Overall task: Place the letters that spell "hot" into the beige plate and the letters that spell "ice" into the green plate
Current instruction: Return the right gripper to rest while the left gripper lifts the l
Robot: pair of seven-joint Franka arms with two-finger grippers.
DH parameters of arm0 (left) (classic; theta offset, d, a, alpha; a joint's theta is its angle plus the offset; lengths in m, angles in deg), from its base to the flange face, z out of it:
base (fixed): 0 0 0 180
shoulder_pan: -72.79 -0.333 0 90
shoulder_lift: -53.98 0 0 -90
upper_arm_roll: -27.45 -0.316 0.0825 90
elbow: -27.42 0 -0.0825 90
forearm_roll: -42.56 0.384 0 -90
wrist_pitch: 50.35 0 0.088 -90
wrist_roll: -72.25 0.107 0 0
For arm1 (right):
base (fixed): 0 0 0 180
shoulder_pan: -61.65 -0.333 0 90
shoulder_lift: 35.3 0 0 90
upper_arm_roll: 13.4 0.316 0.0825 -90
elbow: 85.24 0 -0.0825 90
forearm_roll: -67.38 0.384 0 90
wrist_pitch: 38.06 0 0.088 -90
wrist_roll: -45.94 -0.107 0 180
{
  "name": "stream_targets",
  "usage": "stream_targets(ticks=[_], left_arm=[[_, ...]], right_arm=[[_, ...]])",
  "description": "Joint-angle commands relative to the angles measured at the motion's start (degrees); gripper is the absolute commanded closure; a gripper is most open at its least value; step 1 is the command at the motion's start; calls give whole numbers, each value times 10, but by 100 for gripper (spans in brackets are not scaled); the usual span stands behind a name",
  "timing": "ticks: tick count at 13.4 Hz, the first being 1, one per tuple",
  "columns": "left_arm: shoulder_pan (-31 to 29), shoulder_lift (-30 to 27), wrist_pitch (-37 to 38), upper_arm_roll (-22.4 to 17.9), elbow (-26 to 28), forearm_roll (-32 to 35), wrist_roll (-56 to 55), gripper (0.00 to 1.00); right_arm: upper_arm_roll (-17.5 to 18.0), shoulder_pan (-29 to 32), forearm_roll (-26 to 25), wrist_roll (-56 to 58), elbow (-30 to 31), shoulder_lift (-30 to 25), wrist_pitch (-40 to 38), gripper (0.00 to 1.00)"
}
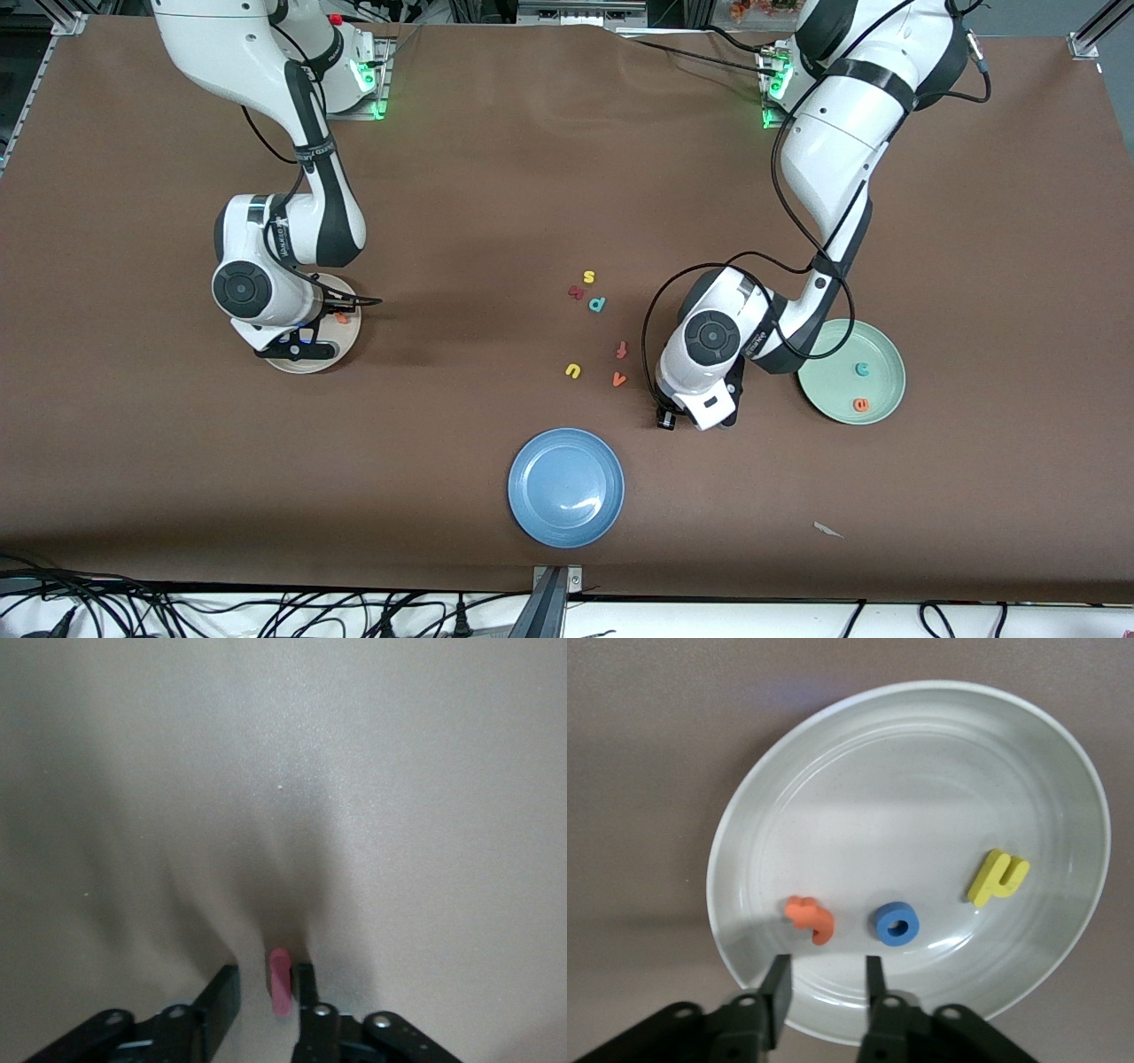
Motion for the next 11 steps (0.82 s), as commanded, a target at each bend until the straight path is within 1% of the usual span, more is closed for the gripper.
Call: stream_targets(ticks=[1,2,3,5,8,9,11], left_arm=[[9,11,2,-9,-7,-5,2,77],[8,10,3,-9,-7,-5,2,82],[8,10,3,-9,-7,-5,2,85],[8,9,4,-9,-7,-4,2,93],[7,6,6,-9,-7,-3,2,98],[8,5,7,-9,-7,-2,3,99],[6,1,13,-9,-7,-2,25,99]], right_arm=[[-5,-1,12,13,-14,-17,-3,1],[-8,-1,12,13,-28,-29,-15,1],[-16,-1,12,12,-54,-34,-39,1],[-38,0,12,11,-121,-34,-113,1],[-79,0,11,14,-210,-34,-210,1],[-92,1,12,14,-240,-34,-249,1],[-112,1,27,14,-290,-35,-301,1]])
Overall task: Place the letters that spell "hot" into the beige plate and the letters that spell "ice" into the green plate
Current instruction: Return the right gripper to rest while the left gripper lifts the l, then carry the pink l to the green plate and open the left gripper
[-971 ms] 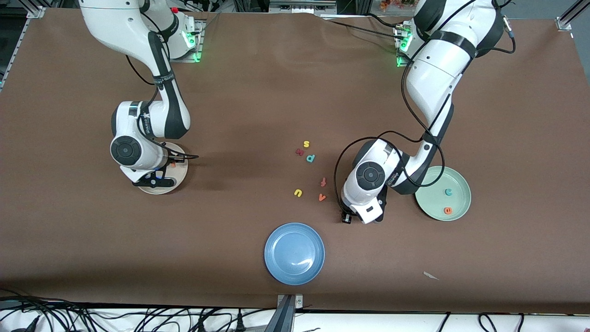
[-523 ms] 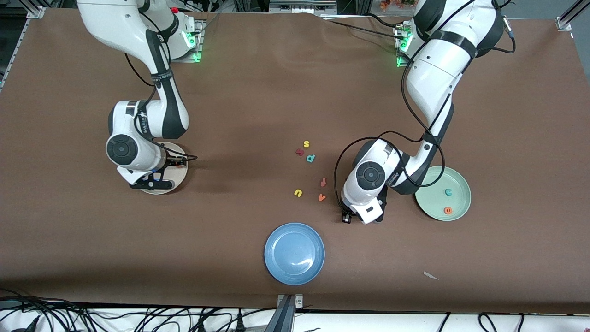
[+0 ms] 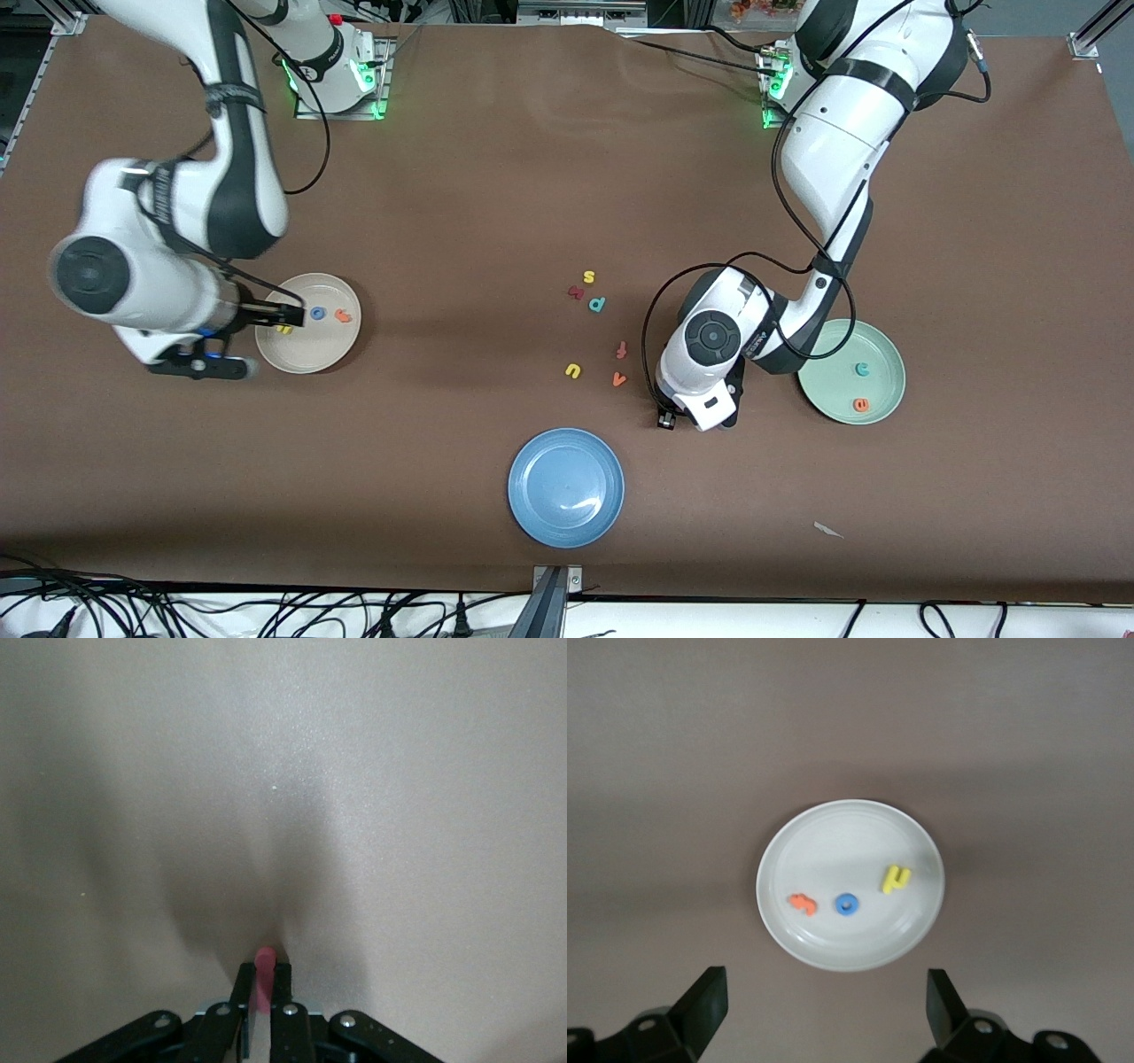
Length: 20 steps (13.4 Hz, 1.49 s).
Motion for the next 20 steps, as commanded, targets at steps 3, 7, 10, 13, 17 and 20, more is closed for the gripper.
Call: stream_targets(ticks=[3,7,10,13,17,20], left_arm=[[3,-10,42,-8,-6,0,83,100],[-6,-23,104,-6,-6,-5,185,100],[-17,-37,153,-4,-6,-6,284,100],[-34,-52,194,-5,-6,-4,369,100],[-69,-72,261,-6,0,1,579,100],[-107,-88,296,-6,7,1,754,100]], right_arm=[[-35,0,21,9,-119,6,-115,1],[-59,0,38,10,-144,1,-152,1],[-68,5,39,12,-146,1,-144,1],[-63,25,63,25,-158,4,-145,0],[123,201,56,23,-218,12,-171,0],[259,307,-17,24,-226,5,-174,1]])
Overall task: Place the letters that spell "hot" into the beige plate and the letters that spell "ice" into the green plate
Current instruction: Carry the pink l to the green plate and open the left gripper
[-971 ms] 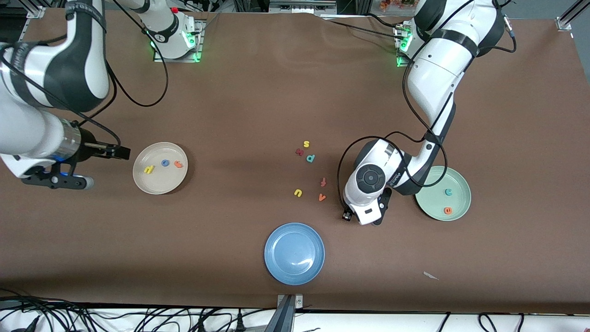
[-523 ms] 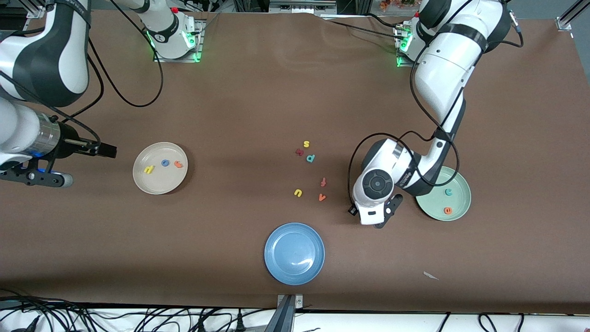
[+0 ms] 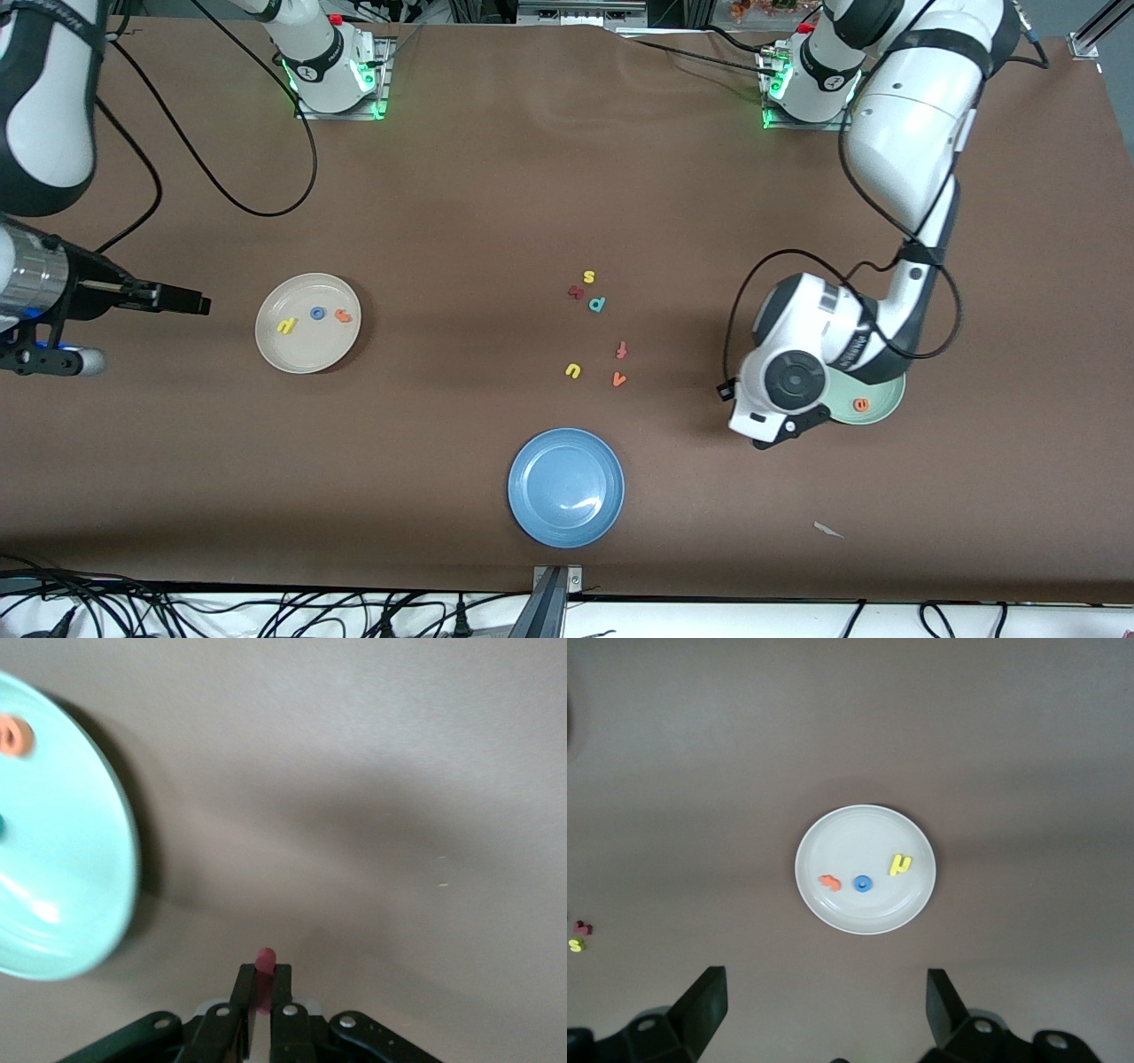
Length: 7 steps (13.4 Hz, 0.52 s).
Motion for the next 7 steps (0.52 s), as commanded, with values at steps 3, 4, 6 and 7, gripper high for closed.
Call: stream_targets(ticks=[3,4,6,7], left_arm=[[-58,-30,38,-1,21,1,233,97],[-71,-34,42,-2,26,3,260,97],[-95,-42,45,-1,34,10,315,97],[-107,-42,45,-2,35,12,347,97]], right_arm=[[106,87,-81,6,18,-27,-11,1],[114,90,-86,6,58,-50,9,1],[155,114,-113,6,160,-114,87,1],[164,119,-121,6,179,-125,103,1]])
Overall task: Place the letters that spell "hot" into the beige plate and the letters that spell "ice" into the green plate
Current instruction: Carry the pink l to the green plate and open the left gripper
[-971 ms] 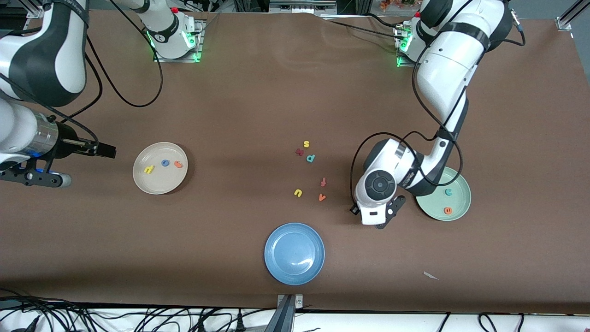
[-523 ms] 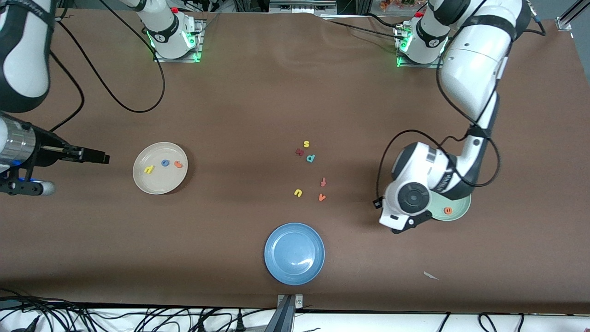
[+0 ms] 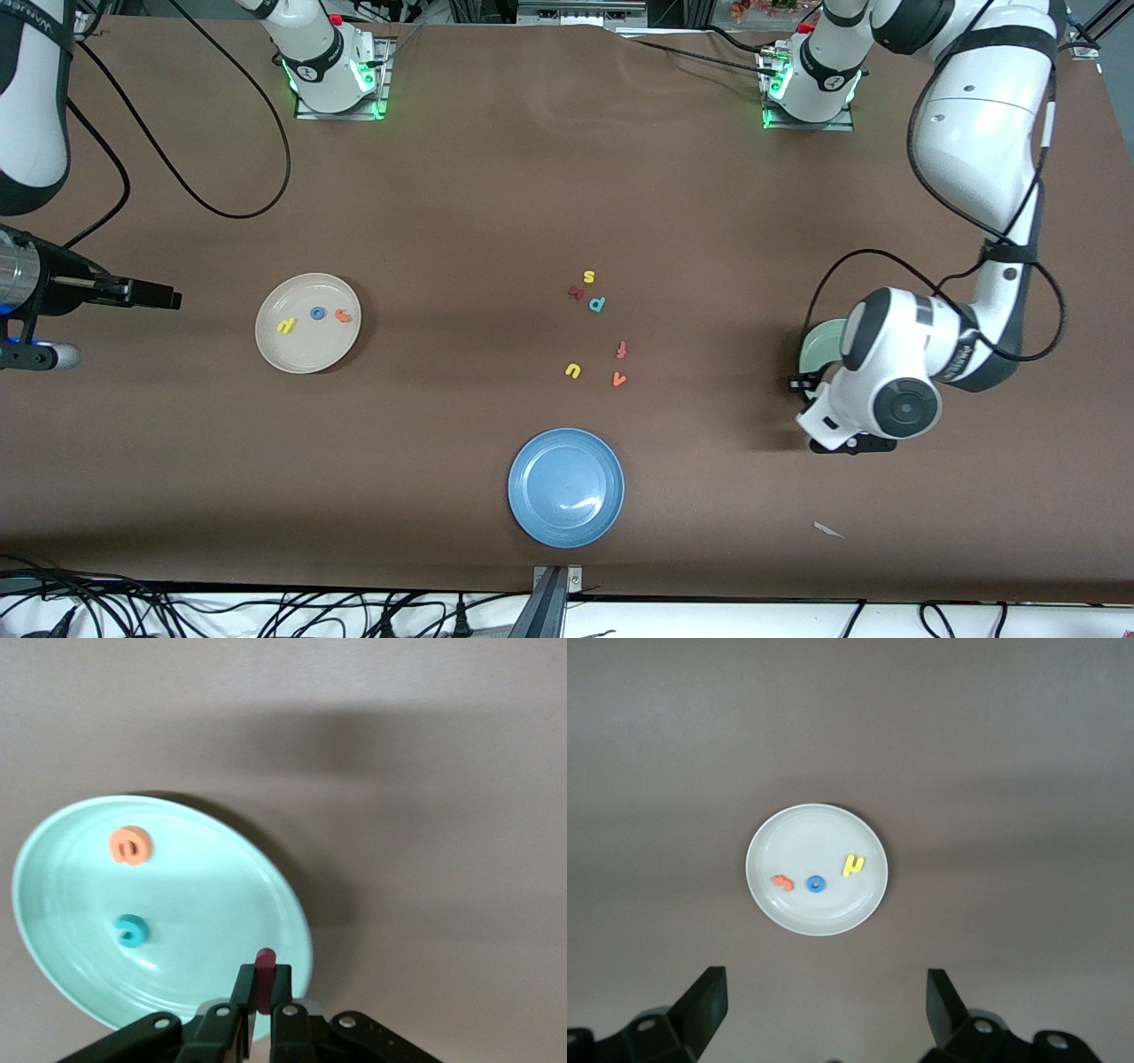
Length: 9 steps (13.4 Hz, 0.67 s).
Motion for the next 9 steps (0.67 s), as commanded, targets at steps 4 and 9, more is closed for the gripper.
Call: stream_targets(ticks=[4,9], left_arm=[[-40,-26,5,3,40,40,106,43],[-50,-35,6,6,28,31,123,0]], right_arm=[[36,16,-25,-3,97,-70,49,0],[36,17,-23,1,97,-70,48,0]])
